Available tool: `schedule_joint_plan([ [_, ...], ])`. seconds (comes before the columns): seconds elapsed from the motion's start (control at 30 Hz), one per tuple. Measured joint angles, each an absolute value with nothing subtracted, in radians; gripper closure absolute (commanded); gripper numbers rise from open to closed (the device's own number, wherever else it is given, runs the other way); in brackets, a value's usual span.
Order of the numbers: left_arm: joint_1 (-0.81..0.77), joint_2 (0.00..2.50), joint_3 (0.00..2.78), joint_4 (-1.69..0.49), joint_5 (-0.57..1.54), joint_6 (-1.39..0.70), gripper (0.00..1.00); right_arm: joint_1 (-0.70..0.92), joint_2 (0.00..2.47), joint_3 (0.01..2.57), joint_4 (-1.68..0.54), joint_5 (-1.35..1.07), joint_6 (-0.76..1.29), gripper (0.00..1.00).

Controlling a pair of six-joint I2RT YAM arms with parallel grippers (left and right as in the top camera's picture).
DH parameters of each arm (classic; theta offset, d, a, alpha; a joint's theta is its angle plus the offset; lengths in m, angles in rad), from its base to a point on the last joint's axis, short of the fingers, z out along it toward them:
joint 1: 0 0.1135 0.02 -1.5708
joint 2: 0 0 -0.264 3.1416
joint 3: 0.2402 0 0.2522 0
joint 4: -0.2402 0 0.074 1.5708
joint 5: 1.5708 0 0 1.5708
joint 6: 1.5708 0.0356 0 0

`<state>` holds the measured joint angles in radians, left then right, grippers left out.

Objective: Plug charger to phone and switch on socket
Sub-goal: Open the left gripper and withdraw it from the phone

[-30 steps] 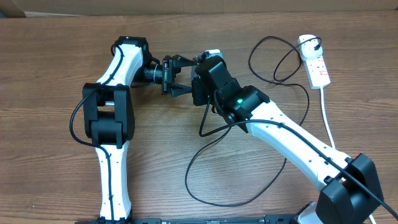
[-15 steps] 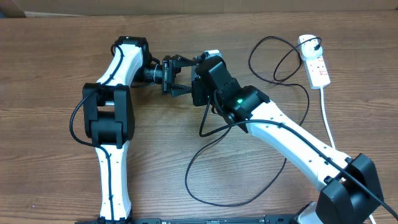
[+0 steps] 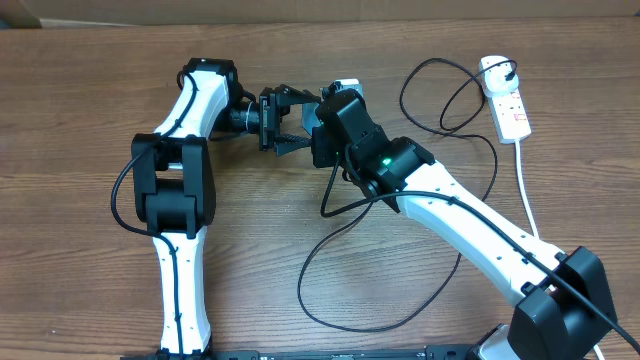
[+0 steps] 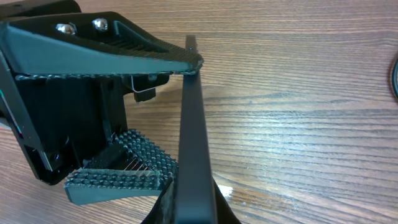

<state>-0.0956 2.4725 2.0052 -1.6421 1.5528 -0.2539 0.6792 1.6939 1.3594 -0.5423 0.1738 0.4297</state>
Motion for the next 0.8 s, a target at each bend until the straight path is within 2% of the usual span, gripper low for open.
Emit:
schedule_joint_plan([
  [0.07, -0.096, 2.473, 2.005, -1.633, 1.554, -0.251, 0.11, 0.68, 1.694, 1.359, -0.542, 0.181, 0.434, 0.96],
  [0.1, -0.096, 2.473, 2.005, -1.623, 1.557, -0.248, 0.0, 0.681, 1.694, 1.359, -0.542, 0.181, 0.434, 0.96],
  [0.37, -0.095, 2.473, 2.005, -1.54, 1.561, -0.113, 0.0, 0.683, 1.694, 1.359, -0.546, 0.203, 0.459, 0.96],
  [0.63, -0.057, 2.46, 2.005, -1.686, 1.559, 0.222, 0.0, 0.683, 1.683, 1.359, -0.552, 0.296, 0.495, 0.96],
  [0.8, -0.023, 2.348, 2.001, -1.687, 1.552, 0.319, 0.0, 0.656, 1.643, 1.359, -0.571, 0.291, 0.528, 0.96],
])
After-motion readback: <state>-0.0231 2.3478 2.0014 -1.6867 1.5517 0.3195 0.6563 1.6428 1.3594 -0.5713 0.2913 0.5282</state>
